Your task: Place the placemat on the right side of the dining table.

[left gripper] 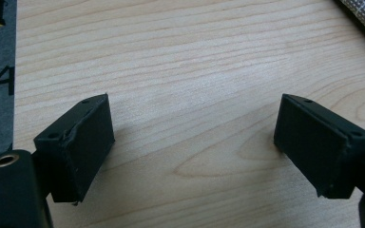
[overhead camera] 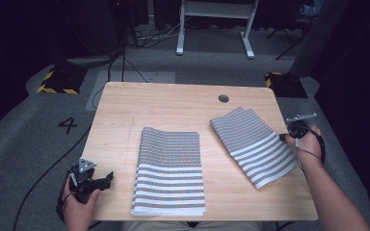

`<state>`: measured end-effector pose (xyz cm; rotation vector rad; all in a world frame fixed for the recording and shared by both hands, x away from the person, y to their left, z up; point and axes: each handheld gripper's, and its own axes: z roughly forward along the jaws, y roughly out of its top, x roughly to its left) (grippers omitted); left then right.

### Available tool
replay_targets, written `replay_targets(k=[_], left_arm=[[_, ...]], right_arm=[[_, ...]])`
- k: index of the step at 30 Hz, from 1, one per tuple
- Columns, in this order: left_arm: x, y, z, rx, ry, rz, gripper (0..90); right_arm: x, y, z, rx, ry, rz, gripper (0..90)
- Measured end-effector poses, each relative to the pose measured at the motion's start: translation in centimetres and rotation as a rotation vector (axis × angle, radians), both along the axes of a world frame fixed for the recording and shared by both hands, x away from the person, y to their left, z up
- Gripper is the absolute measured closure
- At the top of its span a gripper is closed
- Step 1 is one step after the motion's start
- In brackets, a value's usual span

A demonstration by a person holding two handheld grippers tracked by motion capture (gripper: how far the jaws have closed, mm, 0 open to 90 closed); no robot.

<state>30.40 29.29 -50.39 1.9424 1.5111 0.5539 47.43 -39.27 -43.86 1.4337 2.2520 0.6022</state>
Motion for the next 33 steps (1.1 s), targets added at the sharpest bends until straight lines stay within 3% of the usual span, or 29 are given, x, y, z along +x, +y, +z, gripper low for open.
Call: replay_targets(k=[7,9,10,11,13,17,20,21,25,29,33], left_arm=[[0.0,0.0,0.0,0.0,0.0,0.0,13.3],[0.0,0.0,0.0,0.0,0.0,0.0,13.4],[0.0,0.0,0.0,0.0,0.0,0.0,13.3],[0.0,0.0,0.0,0.0,0.0,0.0,13.3],[0.0,0.0,0.0,0.0,0.0,0.0,13.3],[0.0,0.0,0.0,0.001,0.0,-0.001,13.3],[0.0,0.0,0.0,0.001,0.0,-0.001,13.3],[0.0,0.0,0.0,0.001,0.001,-0.001,13.3],[0.0,0.0,0.0,0.001,0.0,0.0,13.3],[0.0,0.0,0.0,0.001,0.0,0.0,13.3],[0.0,0.0,0.0,-0.001,-0.002,0.001,13.3]], right_arm=[[0.3,0.3,1.2,-0.072,-0.08,0.013,90.0],[0.8,0.2,1.1,-0.083,-0.082,0.018,89.8],[1.1,0.0,0.9,-0.072,-0.079,0.032,85.5],[1.2,-0.1,0.6,-0.054,-0.093,0.033,76.2],[1.3,-0.6,0.3,-0.034,-0.126,0.018,67.6],[0.8,-1.4,-0.3,0.008,-0.12,-0.028,52.6],[0.1,-2.3,-0.9,0.064,-0.092,-0.096,42.8],[-0.1,-2.7,-1.1,0.06,-0.083,-0.115,40.4],[-1.3,-3.8,-2.2,0.076,-0.007,-0.193,37.1],[-2.4,-4.6,-3.3,0.097,0.046,-0.235,33.2],[-3.0,-5.1,-4.2,0.143,0.047,-0.247,28.9]])
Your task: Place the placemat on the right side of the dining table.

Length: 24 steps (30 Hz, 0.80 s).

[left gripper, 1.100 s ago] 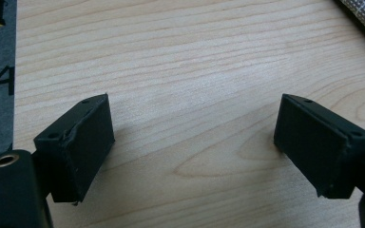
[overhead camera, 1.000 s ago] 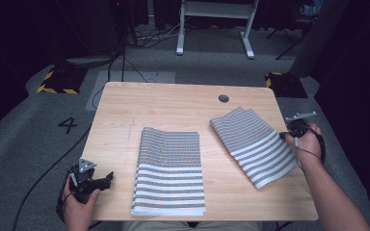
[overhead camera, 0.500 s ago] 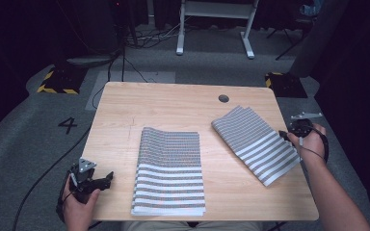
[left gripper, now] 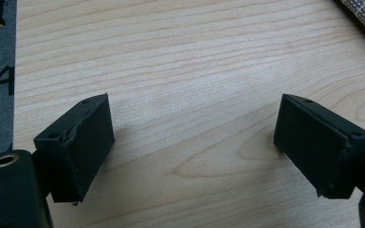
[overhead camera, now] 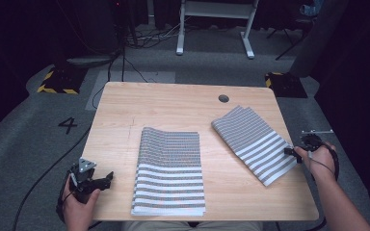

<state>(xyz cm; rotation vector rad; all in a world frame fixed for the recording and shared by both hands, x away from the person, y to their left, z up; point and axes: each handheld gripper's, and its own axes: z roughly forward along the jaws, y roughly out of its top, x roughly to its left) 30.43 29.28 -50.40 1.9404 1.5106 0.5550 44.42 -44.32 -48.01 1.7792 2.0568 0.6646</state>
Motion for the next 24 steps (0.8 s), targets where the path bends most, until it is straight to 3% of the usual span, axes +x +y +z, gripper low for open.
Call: replay_targets(k=[4,8,9,11,14,15,18,21,24], left_arm=[[0.1,0.0,0.0,0.003,0.001,-0.003,13.3],[0.1,0.0,0.0,0.0,0.0,-0.002,13.3],[0.1,0.0,0.0,0.001,0.0,-0.002,13.3],[0.1,0.0,0.0,0.001,0.0,-0.002,13.3],[0.1,0.0,0.0,0.001,0.0,-0.002,13.3],[0.1,0.0,0.0,0.0,0.0,-0.002,13.3],[0.0,0.0,0.0,0.001,0.001,-0.002,13.3],[0.1,0.0,0.0,0.001,0.0,-0.002,13.3],[0.1,0.0,0.0,0.001,0.001,-0.002,13.3]], right_arm=[[-0.6,0.5,0.2,0.011,0.004,-0.012,37.5],[-1.0,1.3,0.4,-0.026,0.002,-0.026,42.5],[-1.0,1.4,0.4,-0.033,0.002,-0.019,48.7],[-1.0,1.8,0.6,-0.032,0.009,-0.024,52.4],[-1.1,2.4,0.9,-0.061,0.008,0.015,66.4],[-1.1,2.8,1.0,-0.078,0.006,0.042,76.0],[-1.1,3.2,1.9,-0.123,-0.027,0.091,84.5],[-0.9,3.4,3.2,-0.182,-0.078,0.117,86.2],[-0.9,3.5,4.2,-0.201,-0.133,0.137,86.3]])
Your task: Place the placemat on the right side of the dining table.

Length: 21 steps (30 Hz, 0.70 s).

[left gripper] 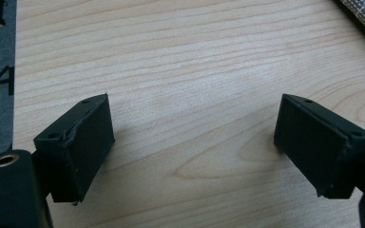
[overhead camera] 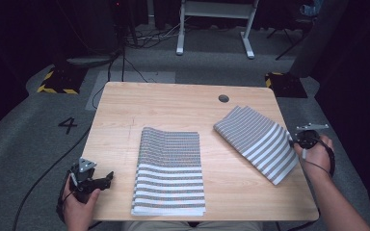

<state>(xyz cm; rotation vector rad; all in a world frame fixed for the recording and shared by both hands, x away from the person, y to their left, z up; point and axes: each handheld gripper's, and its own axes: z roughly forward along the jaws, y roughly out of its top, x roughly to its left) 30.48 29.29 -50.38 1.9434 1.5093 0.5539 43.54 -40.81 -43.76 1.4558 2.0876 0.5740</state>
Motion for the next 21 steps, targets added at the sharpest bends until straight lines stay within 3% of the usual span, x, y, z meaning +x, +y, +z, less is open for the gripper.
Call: replay_targets(k=[7,17,21], left_arm=[[0.0,0.0,0.0,0.0,0.0,0.0,13.3],[0.0,0.0,0.0,0.003,0.001,-0.002,13.3],[0.0,0.0,0.0,0.0,-0.001,0.0,13.3]], right_arm=[[-1.4,2.3,1.9,0.013,-0.075,0.106,86.3],[-4.1,6.6,4.4,0.089,-0.107,0.275,86.4],[-5.3,8.9,4.9,0.09,-0.111,0.372,86.4]])
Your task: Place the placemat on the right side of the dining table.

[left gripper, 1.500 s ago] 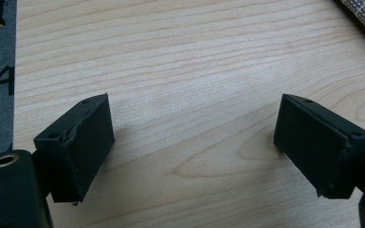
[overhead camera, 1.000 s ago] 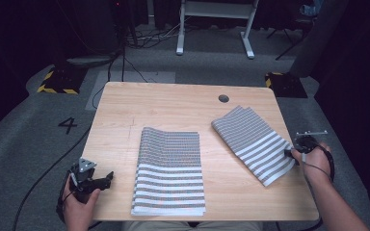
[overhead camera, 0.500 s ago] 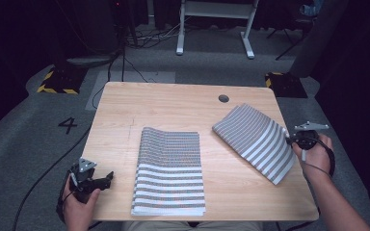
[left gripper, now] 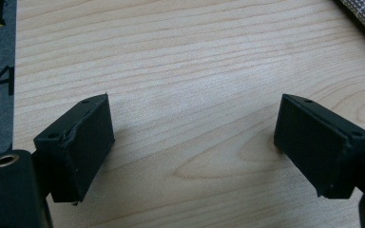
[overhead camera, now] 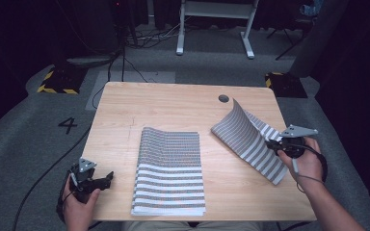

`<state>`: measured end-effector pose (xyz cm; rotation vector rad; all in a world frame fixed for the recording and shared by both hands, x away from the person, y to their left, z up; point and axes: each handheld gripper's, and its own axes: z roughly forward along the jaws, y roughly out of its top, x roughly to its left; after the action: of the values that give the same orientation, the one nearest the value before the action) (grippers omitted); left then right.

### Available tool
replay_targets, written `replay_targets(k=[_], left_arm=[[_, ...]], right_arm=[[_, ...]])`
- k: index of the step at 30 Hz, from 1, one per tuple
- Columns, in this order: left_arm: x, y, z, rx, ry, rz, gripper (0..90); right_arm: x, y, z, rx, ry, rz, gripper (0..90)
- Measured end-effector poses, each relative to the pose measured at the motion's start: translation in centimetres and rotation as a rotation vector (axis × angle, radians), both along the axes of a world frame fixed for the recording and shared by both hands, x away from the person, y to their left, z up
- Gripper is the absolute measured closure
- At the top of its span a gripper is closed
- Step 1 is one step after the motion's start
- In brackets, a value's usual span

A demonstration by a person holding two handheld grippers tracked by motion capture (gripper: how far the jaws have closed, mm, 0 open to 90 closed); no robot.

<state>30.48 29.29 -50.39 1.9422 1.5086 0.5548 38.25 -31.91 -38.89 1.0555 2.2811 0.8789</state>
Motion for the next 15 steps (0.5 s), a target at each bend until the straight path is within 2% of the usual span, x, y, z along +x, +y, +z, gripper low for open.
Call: replay_targets(k=[4,7,10,15], left_arm=[[0.0,0.0,0.0,0.003,0.001,-0.002,13.3],[0.0,0.0,0.0,0.001,0.0,0.0,13.3],[0.0,0.0,0.0,0.001,0.0,0.0,13.3],[0.0,0.0,0.0,-0.001,0.0,0.002,13.4]], right_arm=[[-1.0,2.0,0.1,0.001,0.003,0.083,86.3],[-1.9,3.6,0.1,-0.028,-0.019,0.128,86.2],[-2.8,5.0,0.1,-0.031,-0.012,0.19,86.2],[-4.2,7.4,-0.3,-0.005,0.021,0.279,86.1]])
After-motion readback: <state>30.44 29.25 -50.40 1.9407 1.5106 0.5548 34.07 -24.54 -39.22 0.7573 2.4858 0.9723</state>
